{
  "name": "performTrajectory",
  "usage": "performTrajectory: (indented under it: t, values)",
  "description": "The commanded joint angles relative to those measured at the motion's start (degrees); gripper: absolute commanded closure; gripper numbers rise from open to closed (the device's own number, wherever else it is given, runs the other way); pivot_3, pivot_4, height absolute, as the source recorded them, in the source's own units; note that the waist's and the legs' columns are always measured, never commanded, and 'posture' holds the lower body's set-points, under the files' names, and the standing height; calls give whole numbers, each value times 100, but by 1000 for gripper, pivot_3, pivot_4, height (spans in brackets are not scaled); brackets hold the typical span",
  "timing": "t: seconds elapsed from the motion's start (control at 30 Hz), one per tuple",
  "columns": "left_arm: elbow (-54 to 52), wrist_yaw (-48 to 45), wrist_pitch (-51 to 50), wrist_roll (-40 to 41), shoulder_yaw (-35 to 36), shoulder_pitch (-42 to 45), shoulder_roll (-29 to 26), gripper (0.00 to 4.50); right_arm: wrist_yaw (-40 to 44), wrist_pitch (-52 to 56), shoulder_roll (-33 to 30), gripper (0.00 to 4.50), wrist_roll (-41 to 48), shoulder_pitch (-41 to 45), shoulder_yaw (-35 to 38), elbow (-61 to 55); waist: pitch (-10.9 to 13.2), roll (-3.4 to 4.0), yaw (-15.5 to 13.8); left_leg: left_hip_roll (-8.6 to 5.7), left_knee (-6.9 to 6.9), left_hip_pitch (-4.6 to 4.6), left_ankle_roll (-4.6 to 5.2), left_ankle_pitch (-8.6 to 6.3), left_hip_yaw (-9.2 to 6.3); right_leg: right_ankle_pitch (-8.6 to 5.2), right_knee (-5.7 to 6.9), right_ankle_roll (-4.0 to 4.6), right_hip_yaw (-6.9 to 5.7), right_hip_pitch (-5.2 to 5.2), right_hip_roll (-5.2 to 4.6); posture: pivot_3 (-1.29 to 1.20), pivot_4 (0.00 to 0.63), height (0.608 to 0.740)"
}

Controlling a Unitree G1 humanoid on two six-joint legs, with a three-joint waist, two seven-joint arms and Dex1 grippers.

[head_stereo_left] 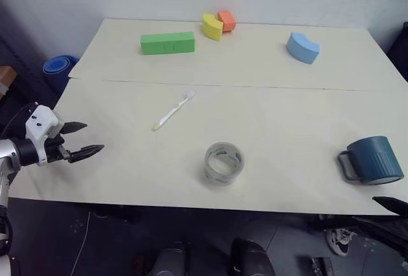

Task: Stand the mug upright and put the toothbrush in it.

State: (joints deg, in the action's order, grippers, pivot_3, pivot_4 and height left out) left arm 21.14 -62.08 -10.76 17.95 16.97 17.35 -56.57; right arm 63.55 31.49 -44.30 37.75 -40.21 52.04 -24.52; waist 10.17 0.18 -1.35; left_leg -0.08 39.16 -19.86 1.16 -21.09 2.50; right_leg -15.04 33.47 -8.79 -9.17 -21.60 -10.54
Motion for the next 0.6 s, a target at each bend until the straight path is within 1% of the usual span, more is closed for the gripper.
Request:
performTrajectory:
  t: [0.03, 0.3, 0.6]
  values:
    - [-3, -52, 80, 43, 82, 69, -51, 11, -17, 14, 9, 0, 95, -11, 188, -54, 0, 0, 0, 0, 0, 1, 0, 0, 1, 0, 0, 0, 1, 0, 0, 0, 150, 740]
    - [45, -7, 41, 24, 110, 34, -54, 11, -94, -35, 38, 0, 63, 31, 168, -18, 0, 1, 0, 3, 0, 5, -1, -3, 7, 0, 0, 0, 6, -1, 1, 0, 150, 740]
    - [135, 32, 30, 26, 35, 197, 31, 11, -103, 194, -20, 0, 207, 69, 204, -39, 1, 1, 0, 5, -1, 6, 0, -5, 10, 0, 0, 0, 7, -2, 2, 0, 150, 740]
